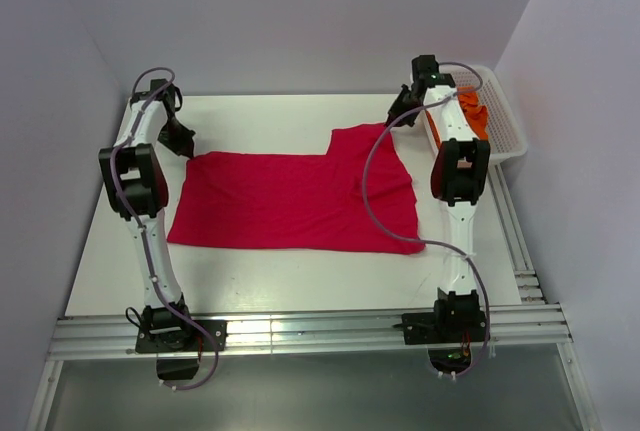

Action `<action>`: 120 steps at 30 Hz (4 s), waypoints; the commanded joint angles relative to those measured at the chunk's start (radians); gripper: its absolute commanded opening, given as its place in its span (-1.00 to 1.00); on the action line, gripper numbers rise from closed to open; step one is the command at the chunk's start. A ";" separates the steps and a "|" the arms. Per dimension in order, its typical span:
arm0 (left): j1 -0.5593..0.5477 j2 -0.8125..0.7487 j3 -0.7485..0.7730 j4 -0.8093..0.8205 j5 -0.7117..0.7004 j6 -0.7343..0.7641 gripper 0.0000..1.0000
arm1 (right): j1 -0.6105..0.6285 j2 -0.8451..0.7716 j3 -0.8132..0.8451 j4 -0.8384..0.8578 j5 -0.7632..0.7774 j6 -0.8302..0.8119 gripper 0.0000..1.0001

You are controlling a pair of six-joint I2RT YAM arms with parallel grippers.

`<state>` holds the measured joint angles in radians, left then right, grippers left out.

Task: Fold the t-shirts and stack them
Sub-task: Grap the side of the flattened tshirt furthest away from the robot with both arms, then fold the other side of the tshirt into a rectangle

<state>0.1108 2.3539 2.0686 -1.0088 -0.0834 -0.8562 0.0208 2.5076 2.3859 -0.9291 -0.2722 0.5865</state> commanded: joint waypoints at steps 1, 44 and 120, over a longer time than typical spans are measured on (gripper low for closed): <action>0.001 -0.113 -0.018 0.018 -0.007 0.029 -1.00 | -0.002 -0.133 -0.011 0.010 0.018 -0.004 -1.00; 0.109 -0.728 -0.890 0.236 -0.056 0.171 -0.99 | 0.137 -1.098 -1.297 0.173 0.200 -0.053 -1.00; 0.159 -0.651 -0.952 0.351 0.017 0.141 -0.36 | 0.355 -0.411 -0.697 -0.017 0.102 -0.065 -0.54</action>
<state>0.2695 1.7428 1.1198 -0.6769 -0.0753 -0.7368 0.3626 2.1494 1.6920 -0.9436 -0.1913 0.5114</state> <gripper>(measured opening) 0.322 0.249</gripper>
